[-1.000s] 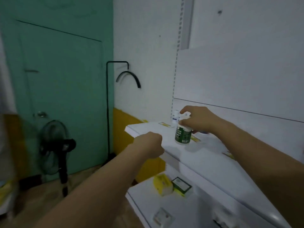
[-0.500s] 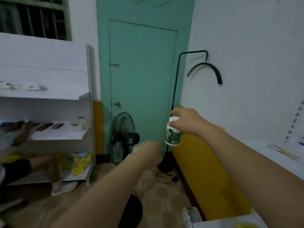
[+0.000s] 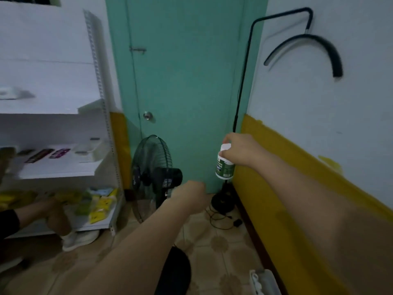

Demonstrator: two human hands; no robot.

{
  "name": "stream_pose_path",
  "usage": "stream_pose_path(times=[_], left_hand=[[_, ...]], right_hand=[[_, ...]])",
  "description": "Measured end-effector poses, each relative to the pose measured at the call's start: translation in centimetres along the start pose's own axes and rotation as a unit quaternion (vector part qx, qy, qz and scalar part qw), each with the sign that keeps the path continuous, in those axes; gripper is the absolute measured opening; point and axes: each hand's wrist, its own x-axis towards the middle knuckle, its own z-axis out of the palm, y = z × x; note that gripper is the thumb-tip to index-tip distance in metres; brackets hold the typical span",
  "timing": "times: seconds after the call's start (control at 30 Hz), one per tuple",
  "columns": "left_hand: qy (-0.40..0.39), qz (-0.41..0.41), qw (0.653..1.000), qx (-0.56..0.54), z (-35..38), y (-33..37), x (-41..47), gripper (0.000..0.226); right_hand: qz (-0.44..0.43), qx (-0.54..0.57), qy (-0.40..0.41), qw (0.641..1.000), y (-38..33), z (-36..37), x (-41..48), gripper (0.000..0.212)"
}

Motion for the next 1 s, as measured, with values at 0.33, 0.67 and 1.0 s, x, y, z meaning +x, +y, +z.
stream_pose_path(times=[0.33,0.67,1.0], left_hand=[[-0.075,0.11,0.991,-0.003,6.2,2.3,20.2,0.024],[-0.216,0.177,0.959,0.042,22.1,7.5,32.7,0.048],[-0.326,0.21,0.918,0.077,42.9,9.0,41.2,0.044]], right_hand=[[0.142,-0.044,-0.017,0.989,11.2,4.6,13.5,0.031],[0.319,-0.014,-0.106,0.942,31.1,15.6,16.9,0.013],[0.459,0.028,-0.117,0.88,50.1,34.9,12.1,0.029]])
